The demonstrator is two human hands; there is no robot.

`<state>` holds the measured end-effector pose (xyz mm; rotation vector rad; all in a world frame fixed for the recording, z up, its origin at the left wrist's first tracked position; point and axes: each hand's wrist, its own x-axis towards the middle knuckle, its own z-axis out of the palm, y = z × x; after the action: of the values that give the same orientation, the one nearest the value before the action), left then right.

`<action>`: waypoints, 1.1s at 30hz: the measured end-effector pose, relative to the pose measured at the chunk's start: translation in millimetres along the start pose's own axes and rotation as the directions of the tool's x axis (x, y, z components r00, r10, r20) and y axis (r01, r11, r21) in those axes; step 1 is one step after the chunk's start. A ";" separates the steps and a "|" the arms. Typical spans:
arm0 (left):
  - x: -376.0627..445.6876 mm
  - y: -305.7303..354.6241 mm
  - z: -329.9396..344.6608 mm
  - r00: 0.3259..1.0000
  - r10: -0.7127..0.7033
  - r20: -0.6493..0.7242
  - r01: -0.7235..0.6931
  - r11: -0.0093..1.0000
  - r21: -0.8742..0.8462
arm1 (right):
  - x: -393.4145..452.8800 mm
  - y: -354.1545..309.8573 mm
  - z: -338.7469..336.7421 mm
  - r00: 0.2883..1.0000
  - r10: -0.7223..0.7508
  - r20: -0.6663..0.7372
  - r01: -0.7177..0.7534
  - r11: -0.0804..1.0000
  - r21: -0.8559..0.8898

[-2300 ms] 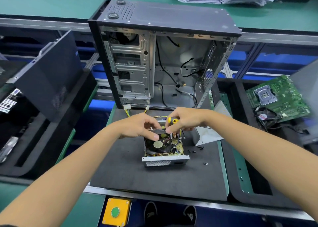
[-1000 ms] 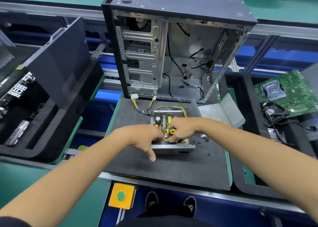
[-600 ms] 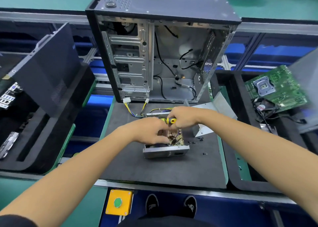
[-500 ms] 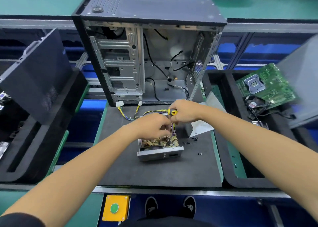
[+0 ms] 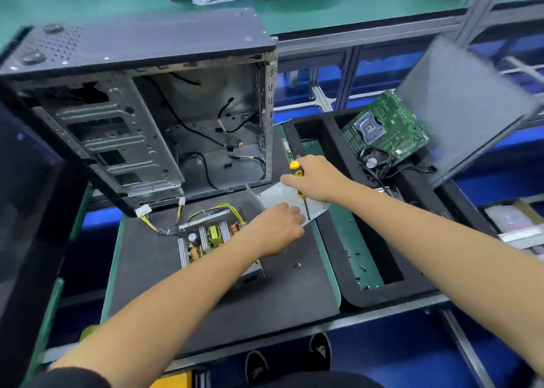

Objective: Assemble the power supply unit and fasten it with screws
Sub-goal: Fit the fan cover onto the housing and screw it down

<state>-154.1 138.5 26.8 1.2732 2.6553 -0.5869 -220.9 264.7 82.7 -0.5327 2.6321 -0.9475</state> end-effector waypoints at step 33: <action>44.2 -3.7 21.3 0.945 0.018 0.325 0.047 0.981 -0.190 | 5.9 27.6 -19.3 0.994 -0.074 0.077 0.072 0.997 0.036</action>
<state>-185.8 159.7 -4.3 1.0043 2.3818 -0.4756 -240.3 292.5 78.0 -0.6487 2.5380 -0.9700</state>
